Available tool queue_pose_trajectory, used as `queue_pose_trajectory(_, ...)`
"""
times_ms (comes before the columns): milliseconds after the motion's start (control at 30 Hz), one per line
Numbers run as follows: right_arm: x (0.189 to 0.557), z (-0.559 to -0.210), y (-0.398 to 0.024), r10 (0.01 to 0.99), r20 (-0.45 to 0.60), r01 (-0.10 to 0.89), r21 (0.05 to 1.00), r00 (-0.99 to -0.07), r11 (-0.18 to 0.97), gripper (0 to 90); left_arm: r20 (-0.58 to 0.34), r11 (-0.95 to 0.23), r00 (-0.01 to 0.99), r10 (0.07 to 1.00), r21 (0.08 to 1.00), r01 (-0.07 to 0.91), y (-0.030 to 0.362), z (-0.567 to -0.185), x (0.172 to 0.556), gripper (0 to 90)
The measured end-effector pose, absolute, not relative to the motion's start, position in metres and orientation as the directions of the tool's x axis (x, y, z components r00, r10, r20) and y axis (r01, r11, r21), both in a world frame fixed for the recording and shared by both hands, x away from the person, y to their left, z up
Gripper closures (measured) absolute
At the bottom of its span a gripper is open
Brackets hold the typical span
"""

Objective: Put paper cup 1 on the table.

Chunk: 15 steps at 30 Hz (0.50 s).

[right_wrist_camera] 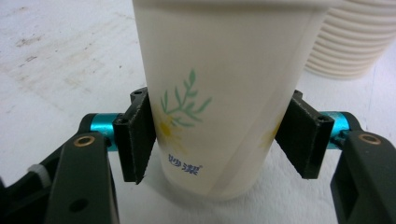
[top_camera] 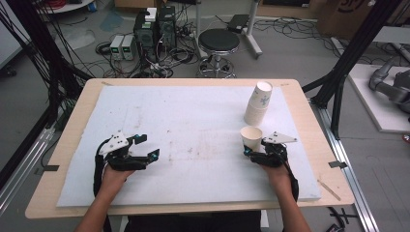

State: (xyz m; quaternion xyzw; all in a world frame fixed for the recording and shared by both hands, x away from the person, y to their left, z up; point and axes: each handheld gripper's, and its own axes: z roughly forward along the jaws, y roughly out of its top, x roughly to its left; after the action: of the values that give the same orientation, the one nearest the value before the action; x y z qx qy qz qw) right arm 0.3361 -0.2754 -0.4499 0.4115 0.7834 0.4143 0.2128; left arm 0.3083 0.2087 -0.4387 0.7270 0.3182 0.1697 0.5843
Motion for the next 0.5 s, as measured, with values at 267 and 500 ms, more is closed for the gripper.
queue_pose_trajectory(267, 0.328, -0.451, -0.282, 0.8, -0.04, 0.47, 0.792, -0.599, 0.391, 31.6, -0.131, -0.114, 0.744, 0.655, 0.956, 0.269, 0.207, -0.439, 0.311, 19.7)
queue_pose_trajectory(500, 0.322, -0.448, -0.29, 0.776, 0.014, 0.483, 0.79, -0.63, 0.378, 19.4, -0.14, -0.096, 0.735, 0.663, 0.958, 0.27, 0.21, -0.439, 0.311, 19.6)
